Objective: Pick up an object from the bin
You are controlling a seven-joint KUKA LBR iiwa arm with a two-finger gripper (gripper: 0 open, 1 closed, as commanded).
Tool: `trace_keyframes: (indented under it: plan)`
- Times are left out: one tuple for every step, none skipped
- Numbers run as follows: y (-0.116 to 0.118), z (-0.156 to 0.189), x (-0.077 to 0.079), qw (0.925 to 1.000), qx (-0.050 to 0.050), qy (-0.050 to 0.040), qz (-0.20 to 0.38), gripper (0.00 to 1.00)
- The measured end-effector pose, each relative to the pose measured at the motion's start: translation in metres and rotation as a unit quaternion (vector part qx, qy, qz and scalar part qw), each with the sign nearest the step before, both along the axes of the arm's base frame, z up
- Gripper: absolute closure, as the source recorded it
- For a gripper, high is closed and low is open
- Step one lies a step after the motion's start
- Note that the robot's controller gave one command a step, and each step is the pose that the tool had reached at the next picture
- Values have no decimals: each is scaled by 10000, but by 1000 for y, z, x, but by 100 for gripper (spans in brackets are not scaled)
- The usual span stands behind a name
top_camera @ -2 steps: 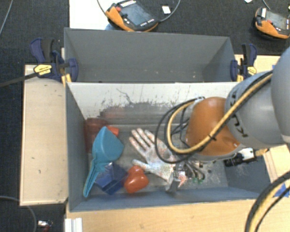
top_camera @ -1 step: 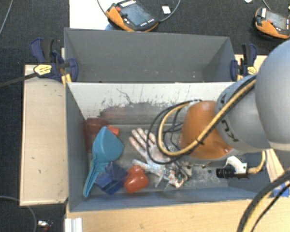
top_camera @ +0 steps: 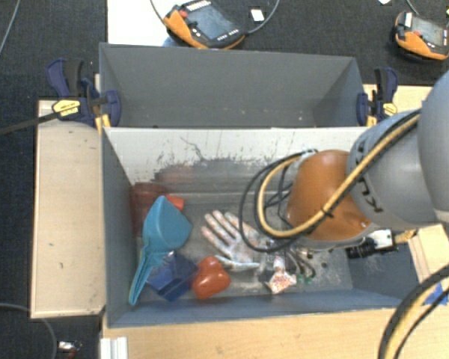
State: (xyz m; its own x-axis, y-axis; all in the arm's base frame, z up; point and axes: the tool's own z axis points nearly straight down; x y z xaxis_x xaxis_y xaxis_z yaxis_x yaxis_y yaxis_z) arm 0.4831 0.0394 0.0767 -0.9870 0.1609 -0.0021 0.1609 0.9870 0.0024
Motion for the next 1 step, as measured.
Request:
trace_keyframes:
  plan:
    - [0,0,0,10000,0,2,-6,100]
